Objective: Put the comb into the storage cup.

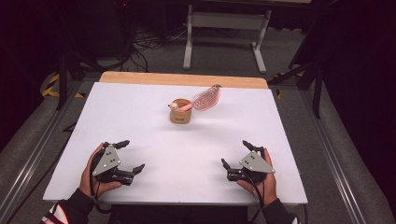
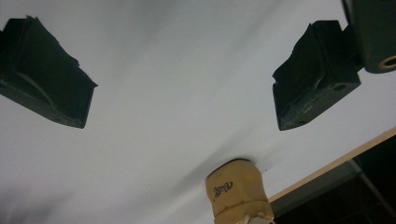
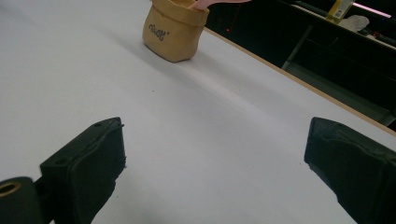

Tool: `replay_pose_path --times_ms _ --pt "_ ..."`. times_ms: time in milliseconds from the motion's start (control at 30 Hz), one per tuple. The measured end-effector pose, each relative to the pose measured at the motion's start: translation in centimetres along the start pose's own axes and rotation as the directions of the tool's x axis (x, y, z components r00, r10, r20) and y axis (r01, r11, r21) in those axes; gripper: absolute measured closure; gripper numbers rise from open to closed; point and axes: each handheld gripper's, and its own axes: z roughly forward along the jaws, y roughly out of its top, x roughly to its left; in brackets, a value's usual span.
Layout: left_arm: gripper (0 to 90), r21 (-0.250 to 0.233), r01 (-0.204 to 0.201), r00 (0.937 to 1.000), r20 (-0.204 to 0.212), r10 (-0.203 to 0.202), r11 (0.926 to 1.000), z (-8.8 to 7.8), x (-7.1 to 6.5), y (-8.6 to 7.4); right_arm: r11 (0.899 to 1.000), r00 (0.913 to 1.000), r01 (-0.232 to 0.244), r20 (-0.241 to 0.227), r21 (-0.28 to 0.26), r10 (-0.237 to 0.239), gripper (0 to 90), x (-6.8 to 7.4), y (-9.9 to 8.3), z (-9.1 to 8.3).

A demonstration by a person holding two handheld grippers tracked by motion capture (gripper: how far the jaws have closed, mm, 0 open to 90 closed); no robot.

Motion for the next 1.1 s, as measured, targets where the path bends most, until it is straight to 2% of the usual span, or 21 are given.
replay_pose_path --times_ms 1100 --pt "6.8 0.010 0.000 1.0000 0.002 0.000 1.0000 0.24 0.11 -0.04 1.000 0.9999 0.016 -0.002 0.012 -0.016 6.6 0.06 -0.09 0.22"
